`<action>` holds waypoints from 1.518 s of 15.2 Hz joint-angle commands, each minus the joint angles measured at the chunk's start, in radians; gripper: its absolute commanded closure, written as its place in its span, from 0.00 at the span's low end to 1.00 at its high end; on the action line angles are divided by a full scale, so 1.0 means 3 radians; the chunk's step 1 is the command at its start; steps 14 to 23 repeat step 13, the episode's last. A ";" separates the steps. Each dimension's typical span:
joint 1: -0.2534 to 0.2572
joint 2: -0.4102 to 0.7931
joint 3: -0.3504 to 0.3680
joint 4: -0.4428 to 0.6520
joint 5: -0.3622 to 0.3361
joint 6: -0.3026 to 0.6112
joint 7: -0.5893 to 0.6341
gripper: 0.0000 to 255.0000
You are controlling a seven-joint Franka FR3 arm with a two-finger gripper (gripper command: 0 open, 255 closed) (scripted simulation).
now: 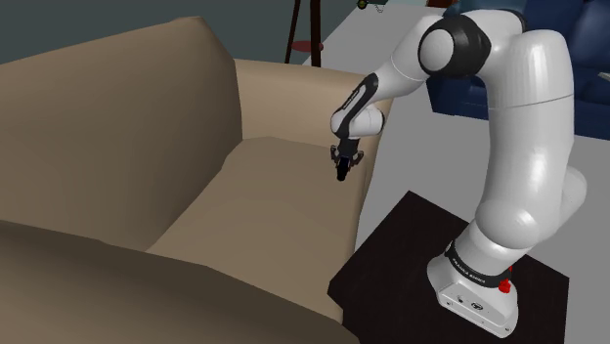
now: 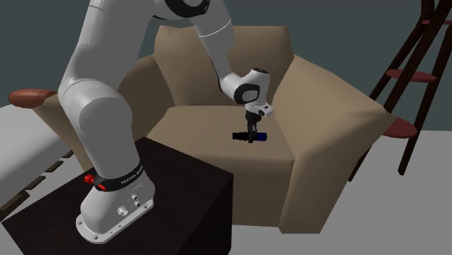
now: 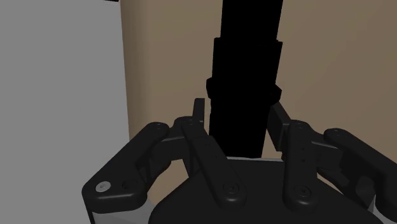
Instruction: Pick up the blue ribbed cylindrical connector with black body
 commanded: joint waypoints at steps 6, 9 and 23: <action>0.0050 -0.0277 -0.0069 -0.0058 -0.0077 -0.0219 0.0067 1.00; 0.0070 -0.0396 -0.0097 -0.0077 -0.0114 -0.0317 0.0098 1.00; 0.0083 -0.0479 -0.0116 -0.0087 -0.0141 -0.0389 0.0120 1.00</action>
